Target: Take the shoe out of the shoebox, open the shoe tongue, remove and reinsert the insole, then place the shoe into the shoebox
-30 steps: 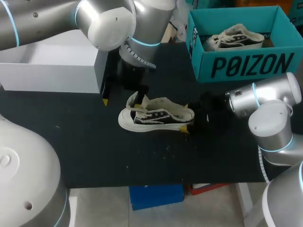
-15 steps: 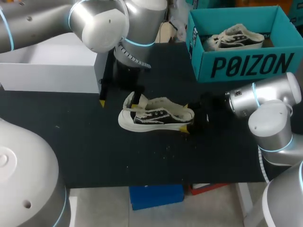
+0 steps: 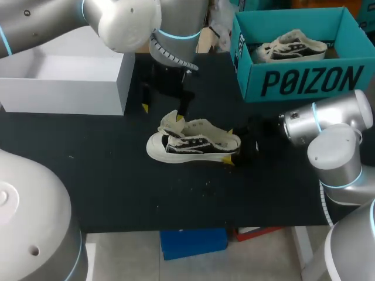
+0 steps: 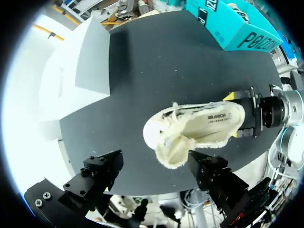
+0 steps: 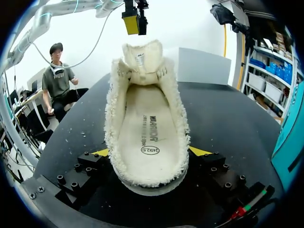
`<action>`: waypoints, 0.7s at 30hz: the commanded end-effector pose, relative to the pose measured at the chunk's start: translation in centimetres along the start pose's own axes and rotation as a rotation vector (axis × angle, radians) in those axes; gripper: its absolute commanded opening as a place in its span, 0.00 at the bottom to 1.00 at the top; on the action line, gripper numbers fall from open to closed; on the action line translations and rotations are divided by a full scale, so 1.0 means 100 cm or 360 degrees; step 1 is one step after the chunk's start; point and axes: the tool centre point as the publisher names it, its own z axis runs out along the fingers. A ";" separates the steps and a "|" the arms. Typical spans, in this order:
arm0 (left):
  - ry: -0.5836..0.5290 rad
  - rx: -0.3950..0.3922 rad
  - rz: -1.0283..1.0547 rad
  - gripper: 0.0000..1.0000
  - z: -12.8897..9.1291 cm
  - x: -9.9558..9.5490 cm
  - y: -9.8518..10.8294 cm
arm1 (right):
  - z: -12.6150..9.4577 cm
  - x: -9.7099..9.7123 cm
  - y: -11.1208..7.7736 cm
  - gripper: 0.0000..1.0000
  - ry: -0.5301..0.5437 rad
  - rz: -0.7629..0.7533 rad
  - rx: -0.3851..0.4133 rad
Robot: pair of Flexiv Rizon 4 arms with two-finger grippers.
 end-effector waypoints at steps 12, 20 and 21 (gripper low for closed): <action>0.0677 -0.0103 0.2163 0.00 -0.019 0.051 -0.012 | 0.001 0.000 -0.001 0.00 -0.0003 0.0001 0.0002; 0.0811 -0.0132 0.2558 0.00 -0.019 0.051 -0.012 | 0.001 0.000 -0.001 0.00 -0.0003 0.0001 0.0002; 0.0817 -0.0133 0.2576 0.00 -0.019 0.051 -0.012 | 0.001 0.000 -0.001 0.00 -0.0003 0.0001 0.0002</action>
